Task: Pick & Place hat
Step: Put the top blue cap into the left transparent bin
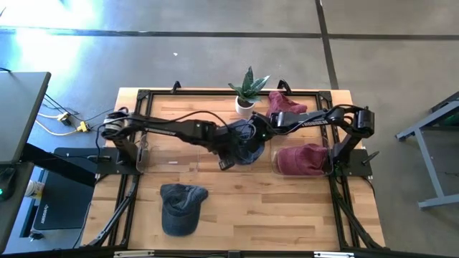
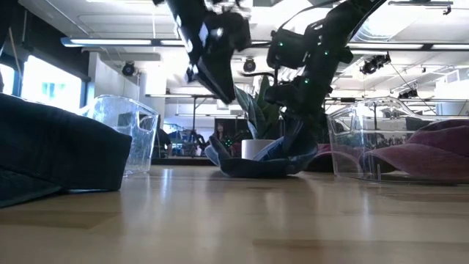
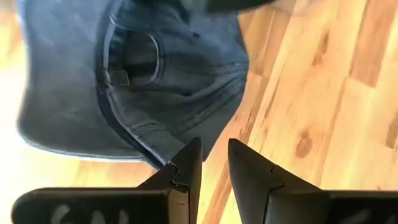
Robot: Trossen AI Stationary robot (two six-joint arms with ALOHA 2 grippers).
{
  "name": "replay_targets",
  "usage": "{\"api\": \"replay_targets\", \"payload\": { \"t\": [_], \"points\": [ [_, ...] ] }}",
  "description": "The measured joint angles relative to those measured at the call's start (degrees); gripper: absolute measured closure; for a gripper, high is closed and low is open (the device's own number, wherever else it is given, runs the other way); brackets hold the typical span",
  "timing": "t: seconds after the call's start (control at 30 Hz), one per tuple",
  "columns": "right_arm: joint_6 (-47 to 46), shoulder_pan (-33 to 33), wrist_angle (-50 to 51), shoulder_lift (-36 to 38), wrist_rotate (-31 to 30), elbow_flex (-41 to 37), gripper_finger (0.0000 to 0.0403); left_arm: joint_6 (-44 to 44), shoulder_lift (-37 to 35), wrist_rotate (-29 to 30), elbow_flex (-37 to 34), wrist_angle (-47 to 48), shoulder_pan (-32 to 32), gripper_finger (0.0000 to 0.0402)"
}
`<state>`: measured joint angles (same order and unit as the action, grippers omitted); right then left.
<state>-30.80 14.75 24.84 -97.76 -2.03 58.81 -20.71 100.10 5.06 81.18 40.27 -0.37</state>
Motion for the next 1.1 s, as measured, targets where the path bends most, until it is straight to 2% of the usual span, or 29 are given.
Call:
{"api": "replay_targets", "payload": {
  "t": [0.13, 0.3, 0.4, 0.53, 0.63, 0.7, 0.77, 1.1],
  "points": [
    [-0.3, 0.7, -0.5, 0.0, 1.1, 0.0, 0.0387, -2.2, -1.2, 3.8, -1.7, 0.1, -0.9, 0.0331],
    [-0.9, 1.5, -1.2, 1.0, 2.1, 0.0, 0.0396, -9.9, -1.3, 2.5, -6.5, -5.0, 0.9, 0.0331],
    [-2.0, 2.0, -1.7, 2.6, 2.3, 0.0, 0.0392, -13.9, -1.3, 1.7, -8.9, -11.7, 1.5, 0.0331],
    [-2.4, 2.7, -2.3, 5.1, 2.5, 0.0, 0.0389, -17.0, -1.3, 4.0, -11.1, -15.9, 1.5, 0.0331],
    [-2.3, 2.9, -2.6, 6.4, 2.5, 0.0, 0.0396, -17.7, 0.1, 8.7, -11.5, -17.0, 1.5, 0.0331],
    [-2.4, 2.9, -2.9, 6.8, 2.6, 0.0, 0.0396, -18.0, 0.9, 10.4, -11.8, -15.4, 1.6, 0.0331],
    [-2.8, 2.9, -2.9, 6.8, 3.1, 0.0, 0.039, -18.0, 2.5, 11.2, -11.5, -18.1, 1.6, 0.0331],
    [-2.9, 2.4, -2.7, 6.7, 6.0, -0.1, 0.0394, -18.6, 8.8, 8.5, -11.5, -16.6, 3.2, 0.0331]
  ]
}}
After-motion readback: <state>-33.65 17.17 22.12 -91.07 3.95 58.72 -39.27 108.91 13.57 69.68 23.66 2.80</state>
